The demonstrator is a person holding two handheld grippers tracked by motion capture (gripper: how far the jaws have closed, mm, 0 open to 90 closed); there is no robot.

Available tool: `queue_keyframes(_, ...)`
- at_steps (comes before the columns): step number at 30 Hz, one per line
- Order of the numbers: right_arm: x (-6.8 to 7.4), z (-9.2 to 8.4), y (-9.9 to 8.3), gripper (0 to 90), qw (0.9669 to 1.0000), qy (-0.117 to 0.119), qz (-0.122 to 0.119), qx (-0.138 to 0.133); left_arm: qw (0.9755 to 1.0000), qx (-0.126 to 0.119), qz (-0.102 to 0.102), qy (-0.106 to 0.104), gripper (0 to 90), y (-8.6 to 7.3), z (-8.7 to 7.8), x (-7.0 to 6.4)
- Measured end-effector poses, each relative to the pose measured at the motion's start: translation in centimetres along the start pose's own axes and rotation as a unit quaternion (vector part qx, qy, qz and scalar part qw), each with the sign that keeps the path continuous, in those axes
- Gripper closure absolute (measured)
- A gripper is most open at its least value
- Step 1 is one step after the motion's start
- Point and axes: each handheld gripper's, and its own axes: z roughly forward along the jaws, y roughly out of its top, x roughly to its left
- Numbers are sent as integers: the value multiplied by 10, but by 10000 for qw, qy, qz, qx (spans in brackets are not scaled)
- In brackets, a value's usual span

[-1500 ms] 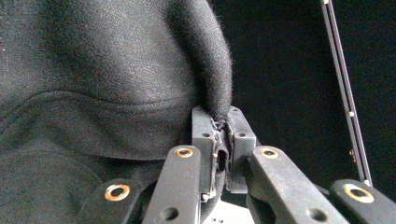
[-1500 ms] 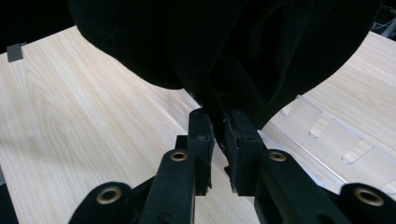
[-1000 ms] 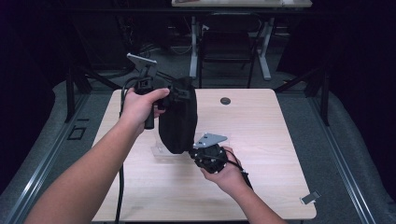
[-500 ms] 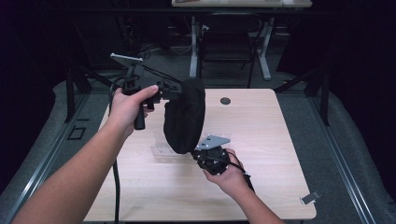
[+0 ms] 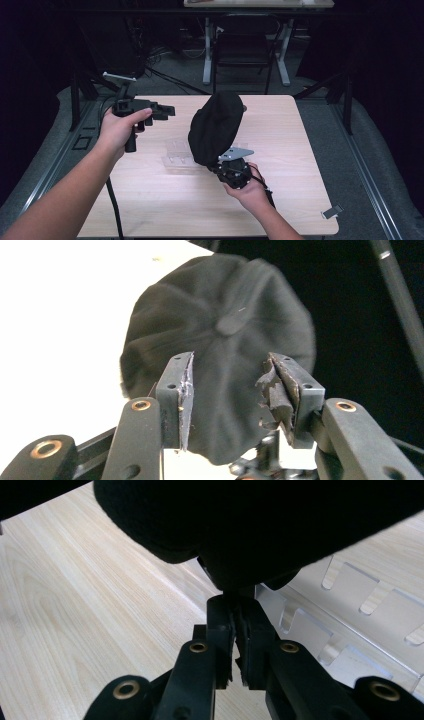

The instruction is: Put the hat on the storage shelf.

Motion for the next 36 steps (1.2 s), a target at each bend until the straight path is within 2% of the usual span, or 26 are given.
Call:
queue_keyframes(5,-2,1,-5,819,9999,-55,59,66,9993,18,71,371,536,-6,-5,14)
queue_keyframes(6,-2,1,-5,811,9999,-78,14,104,9988,17,99,475,535,-8,-6,17)
queue_keyframes(9,-3,0,-8,785,9999,-61,84,93,9970,15,172,750,526,-13,-8,28)
queue_keyframes(11,-4,-1,-10,770,9999,-42,71,86,9949,77,282,965,526,-16,-10,36)
queue_keyframes(12,-4,-2,-11,765,9999,-47,79,113,9935,87,332,1084,527,-18,-10,39)
queue_keyframes(13,-5,-3,-11,757,9998,-55,31,166,9902,147,485,1305,531,-22,-11,46)
queue_keyframes(14,-5,-4,-13,749,9999,-71,-21,155,9902,147,485,1305,553,-22,-11,46)
queue_keyframes(15,-5,-4,-13,749,9999,-71,-21,155,9883,169,565,1408,553,-23,-12,48)
queue_keyframes(16,-4,-5,-15,744,9998,-88,-6,156,9843,188,708,1604,559,-26,-13,53)
queue_keyframes(18,-5,-9,-18,730,9997,-110,-41,192,9808,210,858,1738,566,-30,-15,58)
queue_keyframes(22,-10,-16,-26,686,9996,-188,-38,196,9751,203,981,1980,562,-39,-16,67)
queue_keyframes(25,-15,-21,-33,634,9995,-249,9,180,9668,221,1236,2226,551,-47,-15,74)
queue_keyframes(27,-20,-25,-39,598,9993,-334,47,138,9634,218,1335,2316,538,-55,-13,83)
queue_keyframes(28,-20,-25,-39,598,9993,-334,47,138,9634,218,1335,2316,528,-55,-13,83)
queue_keyframes(32,-24,-32,-50,587,9989,-428,42,164,9635,230,1351,2298,523,-67,-10,97)
queue_keyframes(36,-29,-41,-64,570,9978,-634,-12,168,9655,118,1364,2216,528,-81,-8,110)
